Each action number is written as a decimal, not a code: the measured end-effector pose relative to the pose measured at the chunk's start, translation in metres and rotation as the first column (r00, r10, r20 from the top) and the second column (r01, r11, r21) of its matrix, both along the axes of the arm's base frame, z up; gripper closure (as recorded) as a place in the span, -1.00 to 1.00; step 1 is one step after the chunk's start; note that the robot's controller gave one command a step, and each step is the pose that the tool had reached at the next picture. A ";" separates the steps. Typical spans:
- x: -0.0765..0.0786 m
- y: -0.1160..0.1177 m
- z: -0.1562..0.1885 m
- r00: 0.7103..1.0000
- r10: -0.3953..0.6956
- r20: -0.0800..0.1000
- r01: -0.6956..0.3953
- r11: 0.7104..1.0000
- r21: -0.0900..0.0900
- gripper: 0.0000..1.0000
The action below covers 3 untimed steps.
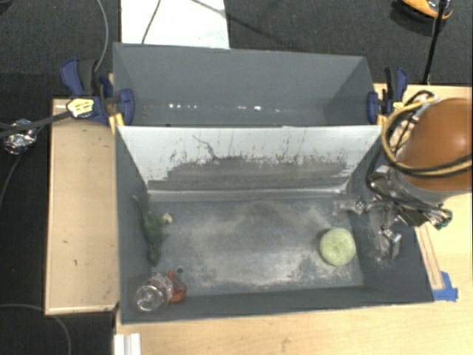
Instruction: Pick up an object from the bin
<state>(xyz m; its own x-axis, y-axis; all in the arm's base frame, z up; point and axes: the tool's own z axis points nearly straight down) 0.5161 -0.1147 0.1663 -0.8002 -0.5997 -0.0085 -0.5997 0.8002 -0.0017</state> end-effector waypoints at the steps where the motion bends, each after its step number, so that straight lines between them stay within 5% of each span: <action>1: 0.000 0.005 -0.023 0.997 0.072 0.011 -0.072 0.997 -0.005 -1.00; 2: 0.002 0.006 -0.061 0.956 0.295 0.001 -0.295 0.956 -0.002 -1.00; 3: 0.008 -0.002 -0.090 0.916 0.402 0.010 -0.401 0.916 -0.013 1.00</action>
Offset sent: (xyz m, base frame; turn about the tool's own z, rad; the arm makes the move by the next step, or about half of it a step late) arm 0.0080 -0.0001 -0.0874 -0.4510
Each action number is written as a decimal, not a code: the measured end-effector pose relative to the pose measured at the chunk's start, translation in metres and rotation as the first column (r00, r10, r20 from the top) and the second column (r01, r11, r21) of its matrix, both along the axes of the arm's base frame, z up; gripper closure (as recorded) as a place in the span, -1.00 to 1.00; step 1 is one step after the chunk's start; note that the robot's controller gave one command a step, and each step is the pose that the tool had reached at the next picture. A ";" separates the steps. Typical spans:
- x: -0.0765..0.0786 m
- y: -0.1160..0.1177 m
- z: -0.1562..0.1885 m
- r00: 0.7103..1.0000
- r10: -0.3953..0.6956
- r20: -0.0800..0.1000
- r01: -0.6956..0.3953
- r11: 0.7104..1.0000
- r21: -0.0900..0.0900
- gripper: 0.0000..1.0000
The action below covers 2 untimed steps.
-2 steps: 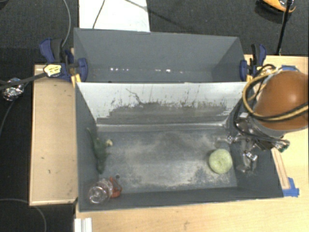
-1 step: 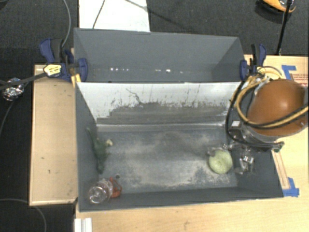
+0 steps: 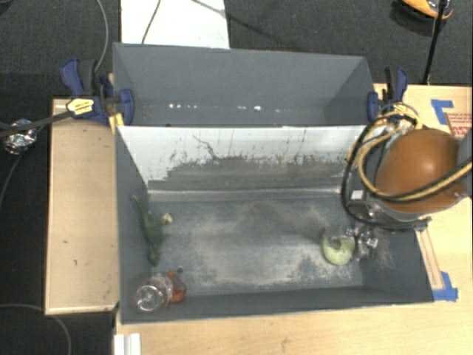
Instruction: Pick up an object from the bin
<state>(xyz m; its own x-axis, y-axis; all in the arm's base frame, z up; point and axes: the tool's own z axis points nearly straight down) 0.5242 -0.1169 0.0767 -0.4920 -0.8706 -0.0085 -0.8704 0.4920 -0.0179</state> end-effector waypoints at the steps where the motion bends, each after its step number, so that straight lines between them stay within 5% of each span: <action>1: 0.000 0.000 0.000 1.000 0.000 0.000 0.000 1.000 0.000 1.00; 2: 0.000 0.008 0.041 1.000 -0.002 -0.006 0.002 1.000 0.004 1.00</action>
Offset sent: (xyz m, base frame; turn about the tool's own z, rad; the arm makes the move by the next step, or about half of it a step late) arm 0.0062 0.0257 0.1701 0.0020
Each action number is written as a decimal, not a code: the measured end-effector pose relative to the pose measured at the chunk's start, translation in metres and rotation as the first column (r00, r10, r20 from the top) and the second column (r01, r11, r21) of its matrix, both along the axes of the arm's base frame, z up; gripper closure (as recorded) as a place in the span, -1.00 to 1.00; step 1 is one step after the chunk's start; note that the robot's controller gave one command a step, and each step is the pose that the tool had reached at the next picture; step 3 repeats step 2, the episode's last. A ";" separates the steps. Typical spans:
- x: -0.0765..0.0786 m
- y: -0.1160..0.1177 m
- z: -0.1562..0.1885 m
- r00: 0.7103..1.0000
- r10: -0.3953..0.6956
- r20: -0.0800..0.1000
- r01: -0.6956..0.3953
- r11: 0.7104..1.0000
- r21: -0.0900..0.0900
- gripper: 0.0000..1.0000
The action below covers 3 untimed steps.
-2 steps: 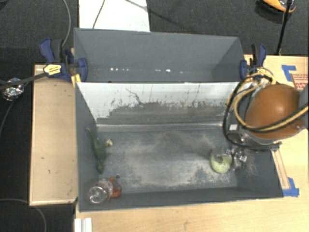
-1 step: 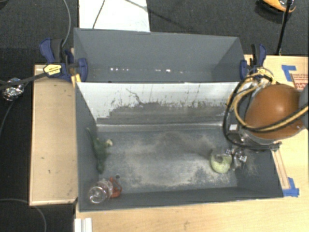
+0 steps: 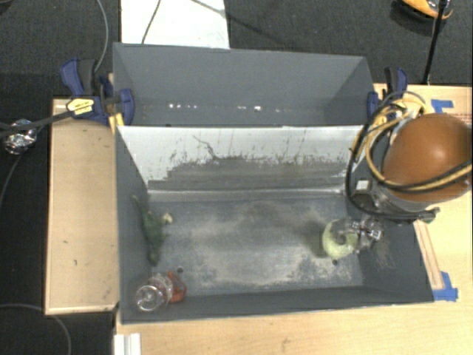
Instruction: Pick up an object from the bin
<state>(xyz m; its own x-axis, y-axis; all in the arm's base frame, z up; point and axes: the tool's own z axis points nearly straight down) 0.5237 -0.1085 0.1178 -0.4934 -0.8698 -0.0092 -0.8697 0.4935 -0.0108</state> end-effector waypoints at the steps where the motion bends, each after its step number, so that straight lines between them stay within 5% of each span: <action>1: 0.001 -0.006 0.034 0.999 0.030 0.014 -0.030 1.000 -0.003 1.00; 2: -0.006 -0.006 0.074 1.000 0.029 -0.003 -0.029 1.000 0.002 1.00; 3: -0.006 -0.006 0.074 1.000 0.029 -0.003 -0.029 1.000 0.002 1.00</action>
Offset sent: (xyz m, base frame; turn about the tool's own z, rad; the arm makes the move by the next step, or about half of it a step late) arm -0.0086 -0.0060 0.1368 -0.0278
